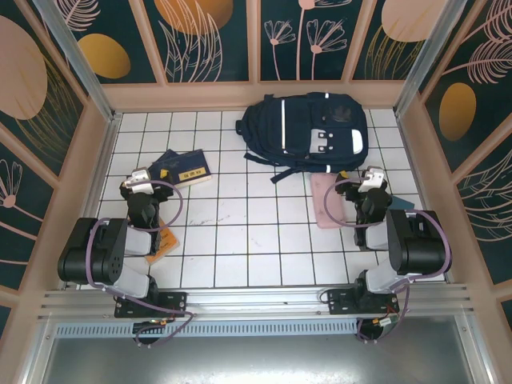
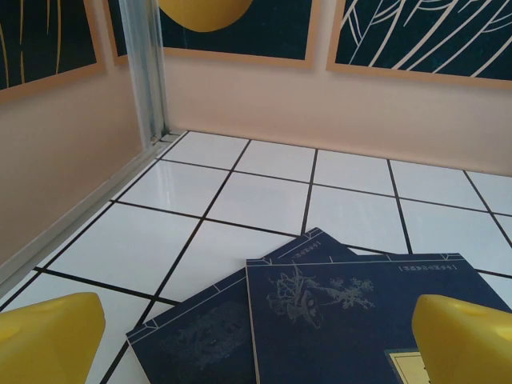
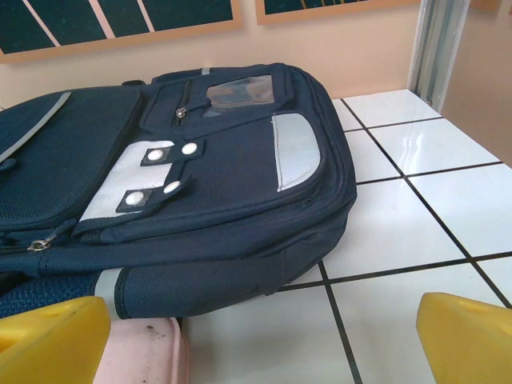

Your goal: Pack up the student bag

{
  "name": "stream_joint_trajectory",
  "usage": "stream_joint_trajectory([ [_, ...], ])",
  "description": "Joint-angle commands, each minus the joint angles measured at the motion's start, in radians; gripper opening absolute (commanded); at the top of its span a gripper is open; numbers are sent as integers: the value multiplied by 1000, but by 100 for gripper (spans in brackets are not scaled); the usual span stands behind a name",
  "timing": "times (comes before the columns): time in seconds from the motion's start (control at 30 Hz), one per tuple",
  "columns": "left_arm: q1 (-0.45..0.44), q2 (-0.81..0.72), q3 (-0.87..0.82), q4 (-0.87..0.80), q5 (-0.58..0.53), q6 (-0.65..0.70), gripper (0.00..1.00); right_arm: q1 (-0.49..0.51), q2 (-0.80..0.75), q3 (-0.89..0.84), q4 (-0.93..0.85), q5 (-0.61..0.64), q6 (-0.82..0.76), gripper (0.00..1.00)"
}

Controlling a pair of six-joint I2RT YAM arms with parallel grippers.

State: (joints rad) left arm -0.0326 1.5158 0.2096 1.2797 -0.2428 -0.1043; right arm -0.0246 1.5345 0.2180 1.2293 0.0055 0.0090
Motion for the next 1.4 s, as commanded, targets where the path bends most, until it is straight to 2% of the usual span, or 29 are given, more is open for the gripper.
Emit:
stream_joint_trajectory([
  [0.0, 7, 5, 14, 21, 17, 15, 99, -7, 5, 18, 13, -17, 8, 99],
  [0.8, 7, 3, 10, 27, 16, 16, 99, -9, 4, 15, 18, -19, 8, 99],
  [0.97, 7, -45, 5, -5, -29, -1, 98, -8, -53, 6, -6, 4, 17, 99],
  [1.2, 7, -241, 100, -379, -99, -89, 98, 30, -236, 90, -282, 157, 44, 99],
  [1.3, 7, -315, 167, -544, -86, -176, 98, 39, -306, 185, -480, 188, 163, 99],
  [1.37, 7, -359, 211, -655, -57, -238, 98, 39, -338, 289, -701, 176, 259, 99],
])
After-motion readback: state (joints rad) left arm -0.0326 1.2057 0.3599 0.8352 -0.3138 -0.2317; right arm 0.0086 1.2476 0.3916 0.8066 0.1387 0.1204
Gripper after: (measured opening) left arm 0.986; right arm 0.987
